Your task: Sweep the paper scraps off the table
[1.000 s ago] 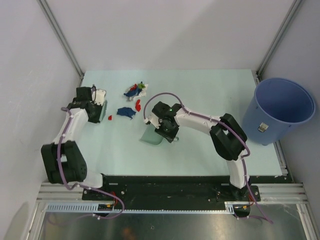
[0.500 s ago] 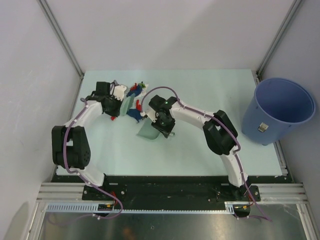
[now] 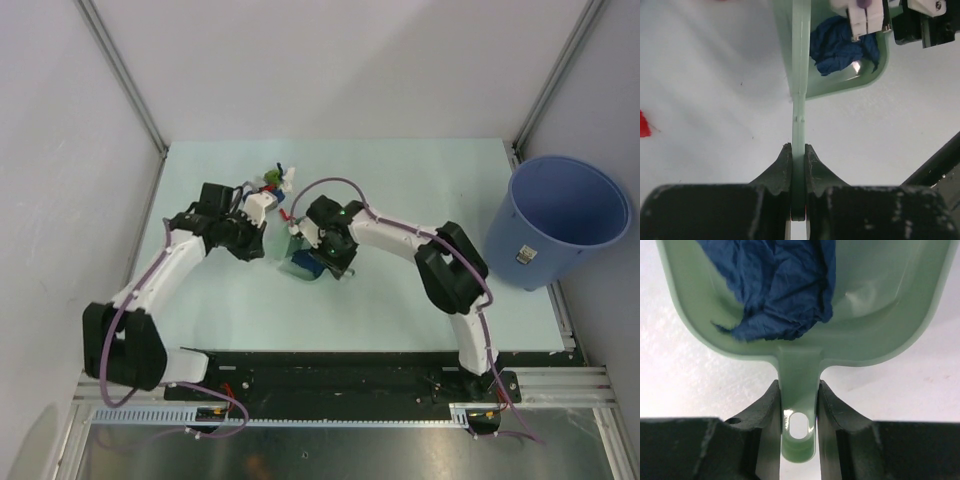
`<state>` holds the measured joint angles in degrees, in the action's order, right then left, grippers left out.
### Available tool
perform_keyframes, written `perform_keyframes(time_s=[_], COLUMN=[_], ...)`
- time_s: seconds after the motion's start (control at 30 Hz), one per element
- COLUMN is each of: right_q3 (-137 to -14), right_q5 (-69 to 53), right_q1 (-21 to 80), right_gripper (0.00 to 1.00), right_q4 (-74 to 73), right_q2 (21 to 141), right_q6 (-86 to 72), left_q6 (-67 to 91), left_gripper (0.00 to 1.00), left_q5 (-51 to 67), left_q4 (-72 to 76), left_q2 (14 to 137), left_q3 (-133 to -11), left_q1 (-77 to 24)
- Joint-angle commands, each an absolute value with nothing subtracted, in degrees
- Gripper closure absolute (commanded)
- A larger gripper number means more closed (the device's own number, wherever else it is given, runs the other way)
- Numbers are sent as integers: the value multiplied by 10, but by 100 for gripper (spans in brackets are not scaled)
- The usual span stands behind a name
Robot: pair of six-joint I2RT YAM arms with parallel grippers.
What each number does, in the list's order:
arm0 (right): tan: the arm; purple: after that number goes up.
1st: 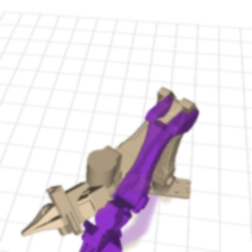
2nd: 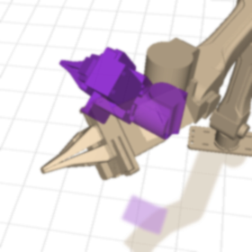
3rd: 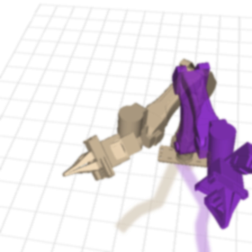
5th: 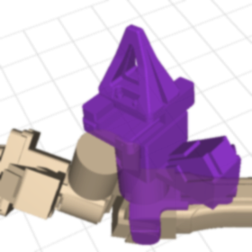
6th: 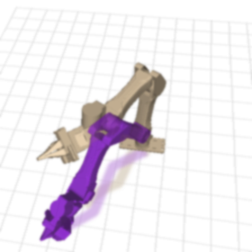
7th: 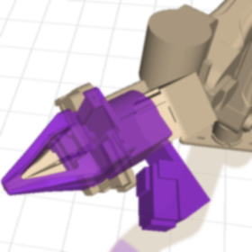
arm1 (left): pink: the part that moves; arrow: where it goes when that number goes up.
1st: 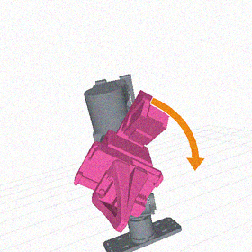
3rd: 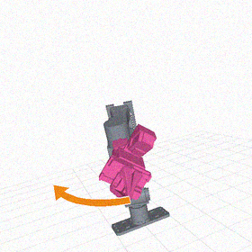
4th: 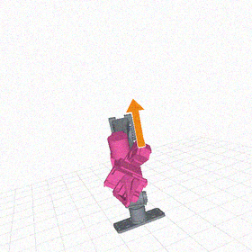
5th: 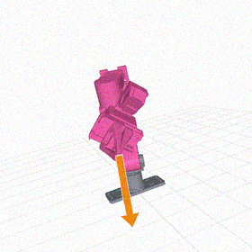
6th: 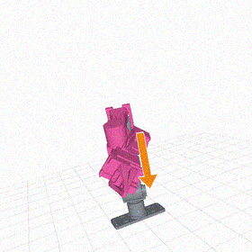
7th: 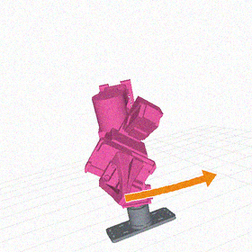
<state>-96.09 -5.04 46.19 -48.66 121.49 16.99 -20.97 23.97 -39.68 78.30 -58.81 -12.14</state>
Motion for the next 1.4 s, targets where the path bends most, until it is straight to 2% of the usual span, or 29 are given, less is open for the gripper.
perform_keyframes(time_s=[0.0,0.13,0.3,0.43,0.53,0.77,0.87,1.03,1.2,1.37], right_q3=[-865,-846,-846,-881,-960,-1098,-1107,-1065,-933,-829], right_q5=[-57,-42,-27,-1,45,156,227,361,483,478], right_q1=[456,461,461,435,365,192,121,28,-12,-36], right_gripper=[100,100,100,100,100,100,100,100,100,100], right_q4=[-420,-455,-526,-588,-656,-731,-736,-689,-571,-456], right_q2=[1108,1049,982,928,904,834,802,717,622,577], right_q6=[149,148,134,108,68,69,97,142,305,464], left_q6=[-196,-205,-210,-212,-228,-225,-221,-213,-209,-218], left_gripper=[100,100,100,100,100,100,100,100,100,100], left_q5=[240,214,129,99,69,84,86,98,107,127], left_q4=[-419,-450,-465,-465,-465,-465,-466,-469,-475,-483], left_q2=[698,667,651,653,651,644,642,639,642,649], left_q3=[-629,-672,-712,-743,-739,-722,-719,-708,-706,-708], left_q1=[-127,-127,-120,-64,-53,-52,-52,-52,-51,-52])
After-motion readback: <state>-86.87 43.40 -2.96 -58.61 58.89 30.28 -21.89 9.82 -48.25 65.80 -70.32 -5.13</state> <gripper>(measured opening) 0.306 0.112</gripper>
